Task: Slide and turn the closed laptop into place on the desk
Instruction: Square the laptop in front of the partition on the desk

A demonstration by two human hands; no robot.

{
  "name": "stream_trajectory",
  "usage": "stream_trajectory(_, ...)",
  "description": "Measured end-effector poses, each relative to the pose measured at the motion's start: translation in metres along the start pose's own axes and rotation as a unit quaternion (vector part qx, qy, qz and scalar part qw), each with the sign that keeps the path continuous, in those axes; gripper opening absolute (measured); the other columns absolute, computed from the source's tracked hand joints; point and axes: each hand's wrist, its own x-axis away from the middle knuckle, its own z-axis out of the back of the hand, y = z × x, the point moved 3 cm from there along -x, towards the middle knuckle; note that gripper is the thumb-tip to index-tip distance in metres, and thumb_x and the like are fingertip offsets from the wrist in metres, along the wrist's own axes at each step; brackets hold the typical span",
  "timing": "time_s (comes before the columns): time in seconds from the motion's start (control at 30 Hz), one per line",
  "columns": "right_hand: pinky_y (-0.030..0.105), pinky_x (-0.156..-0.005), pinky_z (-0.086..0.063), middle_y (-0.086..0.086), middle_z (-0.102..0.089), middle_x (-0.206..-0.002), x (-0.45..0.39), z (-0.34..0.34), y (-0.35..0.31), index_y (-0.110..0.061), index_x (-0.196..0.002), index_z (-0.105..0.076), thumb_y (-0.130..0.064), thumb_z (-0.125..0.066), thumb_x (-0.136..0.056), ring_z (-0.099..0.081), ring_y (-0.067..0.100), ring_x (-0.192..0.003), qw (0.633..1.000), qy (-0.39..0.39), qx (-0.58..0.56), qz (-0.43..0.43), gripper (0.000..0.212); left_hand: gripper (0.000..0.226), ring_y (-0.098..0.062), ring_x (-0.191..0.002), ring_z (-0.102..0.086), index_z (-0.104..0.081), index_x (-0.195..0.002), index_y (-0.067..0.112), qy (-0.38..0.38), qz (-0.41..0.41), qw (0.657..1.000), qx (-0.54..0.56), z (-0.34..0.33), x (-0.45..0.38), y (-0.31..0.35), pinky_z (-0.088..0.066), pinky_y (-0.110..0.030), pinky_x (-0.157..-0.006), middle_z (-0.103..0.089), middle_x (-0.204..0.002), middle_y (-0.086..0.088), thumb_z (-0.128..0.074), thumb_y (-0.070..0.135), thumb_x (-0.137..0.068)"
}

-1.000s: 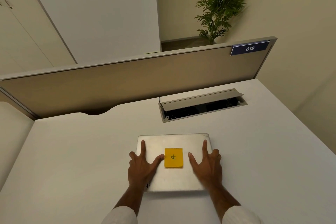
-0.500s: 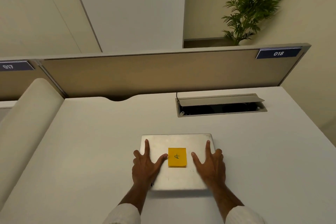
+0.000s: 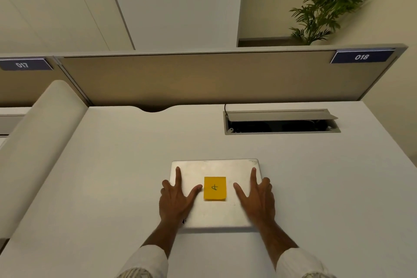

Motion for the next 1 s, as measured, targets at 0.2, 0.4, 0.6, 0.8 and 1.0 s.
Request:
stream_trajectory(0.2, 0.036, -0.095, -0.052, 0.013, -0.042, -0.136, -0.0002, -0.0019, -0.0009, -0.026, -0.157, -0.009, -0.08, -0.025, -0.085, -0.05, 0.023, -0.114, 1.0, 0.001, 0.02, 0.005, 0.091, 0.103, -0.023, -0.094, -0.053, 0.001, -0.16, 0.035, 0.037, -0.008, 0.998, -0.053, -0.0037, 0.0004, 0.001, -0.049, -0.036, -0.081, -0.046, -0.114, -0.01, -0.024, 0.093, -0.079)
stream_trajectory(0.4, 0.037, -0.091, -0.053, 0.011, -0.043, -0.137, 0.0021, -0.0023, -0.0035, -0.026, -0.156, -0.012, -0.082, -0.016, -0.083, -0.05, 0.023, -0.112, 0.999, 0.013, 0.043, 0.012, 0.092, 0.102, -0.023, -0.097, -0.052, 0.002, -0.16, 0.035, 0.04, -0.007, 0.996, -0.079, -0.0049, 0.0, -0.0028, -0.047, -0.037, -0.086, -0.048, -0.116, -0.009, -0.019, 0.092, -0.079)
stream_trajectory(0.6, 0.036, -0.085, -0.054, 0.01, -0.047, -0.132, 0.0034, -0.0068, -0.0018, -0.025, -0.156, -0.018, -0.082, -0.019, -0.084, -0.051, 0.021, -0.107, 0.998, 0.02, 0.067, 0.006, 0.092, 0.101, -0.022, -0.101, -0.05, 0.005, -0.159, 0.035, 0.043, -0.014, 0.996, -0.081, -0.0083, -0.002, -0.0064, -0.048, -0.037, -0.087, -0.047, -0.119, -0.008, -0.02, 0.093, -0.08)
stream_trajectory(0.8, 0.035, -0.083, -0.054, 0.01, -0.046, -0.13, 0.002, -0.0071, -0.0024, -0.025, -0.155, -0.02, -0.083, -0.012, -0.081, -0.05, 0.021, -0.106, 0.997, 0.017, 0.079, 0.003, 0.094, 0.103, -0.021, -0.097, -0.048, 0.004, -0.16, 0.035, 0.048, -0.016, 0.995, -0.088, -0.0079, -0.0023, -0.0063, -0.045, -0.036, -0.084, -0.046, -0.117, -0.007, -0.014, 0.094, -0.078)
stream_trajectory(1.0, 0.035, -0.083, -0.053, 0.011, -0.049, -0.129, 0.003, -0.0091, -0.0021, -0.023, -0.155, -0.022, -0.082, -0.012, -0.084, -0.051, 0.021, -0.104, 0.997, 0.023, 0.077, 0.001, 0.093, 0.104, -0.02, -0.095, -0.047, 0.001, -0.16, 0.035, 0.05, -0.014, 0.994, -0.094, -0.0071, -0.0028, -0.0068, -0.045, -0.034, -0.083, -0.046, -0.114, -0.005, -0.009, 0.095, -0.076)
